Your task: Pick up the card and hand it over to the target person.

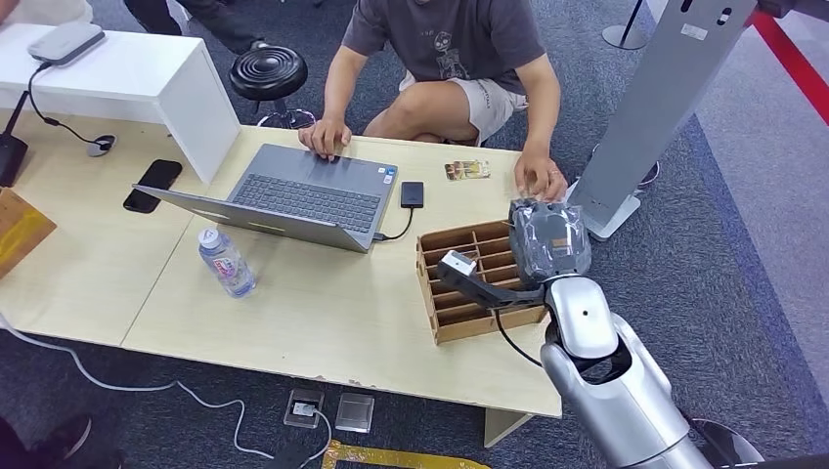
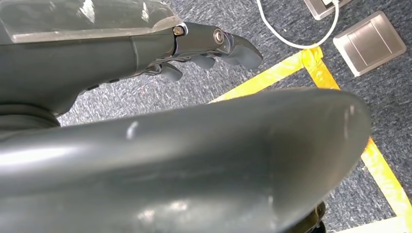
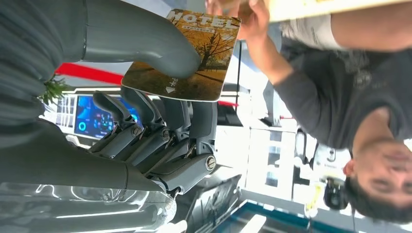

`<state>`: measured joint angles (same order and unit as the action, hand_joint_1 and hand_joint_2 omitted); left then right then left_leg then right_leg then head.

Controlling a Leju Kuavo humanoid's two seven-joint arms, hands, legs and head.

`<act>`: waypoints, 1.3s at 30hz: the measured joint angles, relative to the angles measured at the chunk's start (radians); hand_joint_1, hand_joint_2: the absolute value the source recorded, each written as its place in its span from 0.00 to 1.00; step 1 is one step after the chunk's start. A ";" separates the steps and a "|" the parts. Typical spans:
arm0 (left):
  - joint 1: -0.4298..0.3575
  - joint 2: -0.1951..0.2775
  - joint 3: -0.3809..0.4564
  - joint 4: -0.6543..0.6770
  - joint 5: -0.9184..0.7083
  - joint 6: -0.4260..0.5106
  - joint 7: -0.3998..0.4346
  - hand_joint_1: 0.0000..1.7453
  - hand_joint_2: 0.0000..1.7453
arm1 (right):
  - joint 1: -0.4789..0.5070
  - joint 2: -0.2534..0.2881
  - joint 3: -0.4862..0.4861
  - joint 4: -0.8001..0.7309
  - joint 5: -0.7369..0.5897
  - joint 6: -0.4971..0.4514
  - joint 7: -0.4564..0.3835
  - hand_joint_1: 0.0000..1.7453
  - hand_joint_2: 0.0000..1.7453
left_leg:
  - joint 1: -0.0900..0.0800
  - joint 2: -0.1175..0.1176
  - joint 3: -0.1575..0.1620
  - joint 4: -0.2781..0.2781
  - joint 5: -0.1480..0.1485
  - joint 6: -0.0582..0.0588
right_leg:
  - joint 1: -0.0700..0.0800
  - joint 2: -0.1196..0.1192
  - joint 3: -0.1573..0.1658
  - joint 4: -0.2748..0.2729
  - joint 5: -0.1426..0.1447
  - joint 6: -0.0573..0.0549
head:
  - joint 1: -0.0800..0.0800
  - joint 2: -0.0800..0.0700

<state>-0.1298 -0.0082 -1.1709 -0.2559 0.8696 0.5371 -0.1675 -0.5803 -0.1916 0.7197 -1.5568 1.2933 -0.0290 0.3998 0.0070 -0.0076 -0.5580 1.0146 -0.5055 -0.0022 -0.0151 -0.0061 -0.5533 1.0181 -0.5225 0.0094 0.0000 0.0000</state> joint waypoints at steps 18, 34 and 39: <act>-0.023 0.001 -0.055 -0.002 -0.040 -0.003 0.009 0.00 0.00 | -0.303 0.204 -0.014 0.724 -0.084 -0.356 -0.173 0.98 1.00 | 0.000 0.006 0.003 -0.002 0.001 -0.001 | 0.000 0.006 0.001 -0.001 0.002 -0.001 | 0.000 0.000; -0.025 0.005 -0.057 -0.004 -0.050 0.001 0.016 0.00 0.00 | -0.371 0.283 0.011 0.987 -0.130 -0.409 -0.124 0.46 1.00 | 0.000 0.004 0.003 -0.003 0.001 -0.001 | 0.000 0.004 0.002 -0.002 0.002 -0.001 | 0.000 0.000; -0.019 0.006 -0.052 -0.003 -0.047 0.004 0.014 0.00 0.00 | -0.363 0.294 0.027 1.012 -0.118 -0.406 -0.113 0.00 1.00 | 0.000 0.003 0.003 -0.002 0.000 -0.001 | 0.000 0.003 0.002 -0.001 0.001 0.000 | 0.000 0.000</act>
<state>-0.1489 -0.0018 -1.2232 -0.2590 0.8227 0.5409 -0.1534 -0.9429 0.1026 0.7465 -0.5445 1.1757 -0.4350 0.2867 0.0072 -0.0046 -0.5550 1.0126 -0.5053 -0.0028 -0.0149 -0.0030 -0.5511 1.0172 -0.5215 0.0089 0.0000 0.0000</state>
